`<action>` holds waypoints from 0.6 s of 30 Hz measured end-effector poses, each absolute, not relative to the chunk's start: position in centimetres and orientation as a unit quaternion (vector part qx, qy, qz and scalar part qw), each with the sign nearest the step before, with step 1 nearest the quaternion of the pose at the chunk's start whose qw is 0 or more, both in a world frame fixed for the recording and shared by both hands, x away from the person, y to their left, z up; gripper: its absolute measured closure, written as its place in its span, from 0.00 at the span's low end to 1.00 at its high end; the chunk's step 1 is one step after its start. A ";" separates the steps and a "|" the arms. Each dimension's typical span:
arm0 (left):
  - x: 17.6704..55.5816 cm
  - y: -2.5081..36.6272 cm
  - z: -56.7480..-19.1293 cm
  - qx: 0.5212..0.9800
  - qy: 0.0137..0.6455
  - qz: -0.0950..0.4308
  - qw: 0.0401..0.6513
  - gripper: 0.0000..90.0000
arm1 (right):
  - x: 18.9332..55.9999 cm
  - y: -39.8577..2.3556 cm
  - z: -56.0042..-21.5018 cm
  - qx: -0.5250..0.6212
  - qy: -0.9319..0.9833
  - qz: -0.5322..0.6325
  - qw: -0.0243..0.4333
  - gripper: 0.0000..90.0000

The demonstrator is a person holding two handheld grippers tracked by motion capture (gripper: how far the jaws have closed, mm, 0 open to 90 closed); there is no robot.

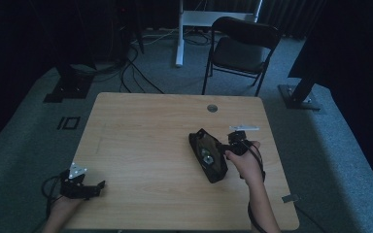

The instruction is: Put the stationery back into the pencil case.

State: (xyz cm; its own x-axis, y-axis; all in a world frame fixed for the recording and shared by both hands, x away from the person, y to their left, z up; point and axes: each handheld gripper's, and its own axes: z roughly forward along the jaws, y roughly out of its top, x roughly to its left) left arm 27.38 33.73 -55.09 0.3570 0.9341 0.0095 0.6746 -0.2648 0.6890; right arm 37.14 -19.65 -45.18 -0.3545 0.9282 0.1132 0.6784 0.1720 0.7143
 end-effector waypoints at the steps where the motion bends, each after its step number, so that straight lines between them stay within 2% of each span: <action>1: 27.4 33.7 -55.1 0.766 0.525 0.214 0.303 0.00 | 37.1 -19.9 -45.3 0.541 0.744 0.350 0.179 0.44; 18: 27.4 33.7 -55.1 0.766 0.525 0.214 0.303 0.00 | 35.9 -24.3 -49.3 0.562 0.726 0.343 0.200 0.37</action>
